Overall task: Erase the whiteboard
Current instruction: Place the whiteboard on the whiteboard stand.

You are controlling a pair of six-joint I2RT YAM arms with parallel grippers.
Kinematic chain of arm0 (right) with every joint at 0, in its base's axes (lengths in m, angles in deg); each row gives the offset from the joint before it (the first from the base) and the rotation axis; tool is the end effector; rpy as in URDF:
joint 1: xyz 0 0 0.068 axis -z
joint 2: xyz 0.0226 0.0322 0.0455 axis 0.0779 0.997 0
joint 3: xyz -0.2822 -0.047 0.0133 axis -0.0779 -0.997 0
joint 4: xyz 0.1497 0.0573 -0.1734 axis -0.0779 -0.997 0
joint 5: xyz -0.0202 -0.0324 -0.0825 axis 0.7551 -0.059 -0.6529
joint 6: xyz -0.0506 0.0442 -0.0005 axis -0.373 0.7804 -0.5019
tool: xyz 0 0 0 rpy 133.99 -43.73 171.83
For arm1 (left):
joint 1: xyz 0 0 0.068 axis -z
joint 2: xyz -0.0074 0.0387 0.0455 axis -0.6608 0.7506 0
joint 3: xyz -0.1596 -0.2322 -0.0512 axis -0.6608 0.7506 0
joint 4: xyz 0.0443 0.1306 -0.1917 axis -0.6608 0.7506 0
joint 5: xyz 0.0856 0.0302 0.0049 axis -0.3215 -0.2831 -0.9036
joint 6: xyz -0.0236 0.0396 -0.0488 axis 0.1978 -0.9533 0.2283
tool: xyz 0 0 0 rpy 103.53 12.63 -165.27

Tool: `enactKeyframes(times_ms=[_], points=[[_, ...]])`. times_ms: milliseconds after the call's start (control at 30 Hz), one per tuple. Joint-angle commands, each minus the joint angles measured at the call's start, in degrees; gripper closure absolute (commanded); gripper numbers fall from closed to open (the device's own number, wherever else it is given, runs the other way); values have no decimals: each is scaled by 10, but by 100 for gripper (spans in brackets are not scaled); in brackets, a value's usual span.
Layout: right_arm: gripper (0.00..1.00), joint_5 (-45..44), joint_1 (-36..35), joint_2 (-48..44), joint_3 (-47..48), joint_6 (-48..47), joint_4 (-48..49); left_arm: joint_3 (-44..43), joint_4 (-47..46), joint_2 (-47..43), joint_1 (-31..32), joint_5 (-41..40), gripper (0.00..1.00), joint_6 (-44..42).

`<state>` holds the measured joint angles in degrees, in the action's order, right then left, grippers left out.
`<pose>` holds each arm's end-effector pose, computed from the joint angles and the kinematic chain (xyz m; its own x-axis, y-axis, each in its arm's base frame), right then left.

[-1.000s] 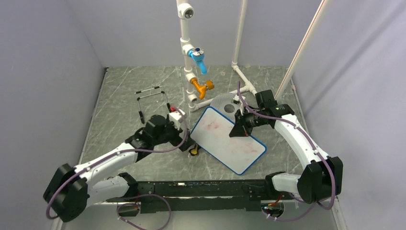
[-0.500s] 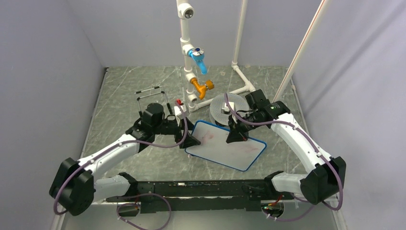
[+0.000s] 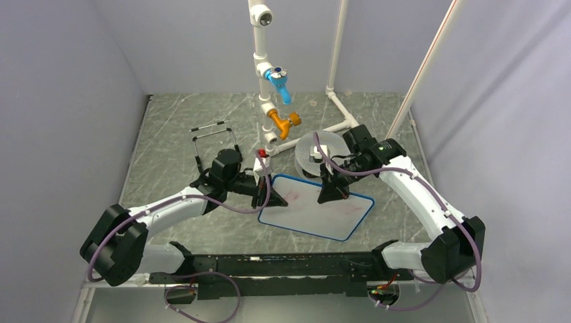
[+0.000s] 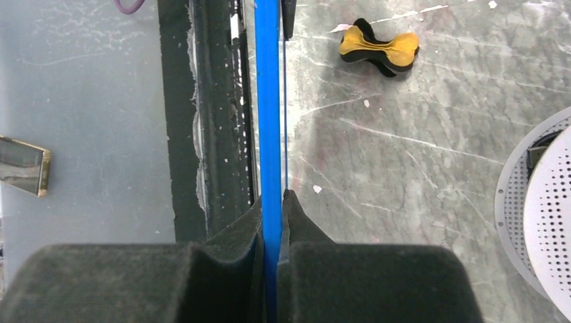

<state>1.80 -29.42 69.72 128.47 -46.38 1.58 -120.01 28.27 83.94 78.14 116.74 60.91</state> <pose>0.1603 0.1200 0.3104 -0.2926 -0.6107 -0.7358 -0.9473 0.0800 0.3103 0.1701 -0.1845 0.2646 -0.3369 0.1873 -0.9227 0.9340 -0.0573 -0.3527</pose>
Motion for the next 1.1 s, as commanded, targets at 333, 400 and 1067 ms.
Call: enactKeyframes(times_ms=[333,400,1067], points=[[9,99,156,-35,203,-33,-88,78,200,-381,-48,-222,100,86],[8,101,175,-41,212,-28,-85,56,291,-433,-67,-257,100,91],[7,129,183,-28,105,-19,-33,-221,642,-439,-105,-655,100,29]])
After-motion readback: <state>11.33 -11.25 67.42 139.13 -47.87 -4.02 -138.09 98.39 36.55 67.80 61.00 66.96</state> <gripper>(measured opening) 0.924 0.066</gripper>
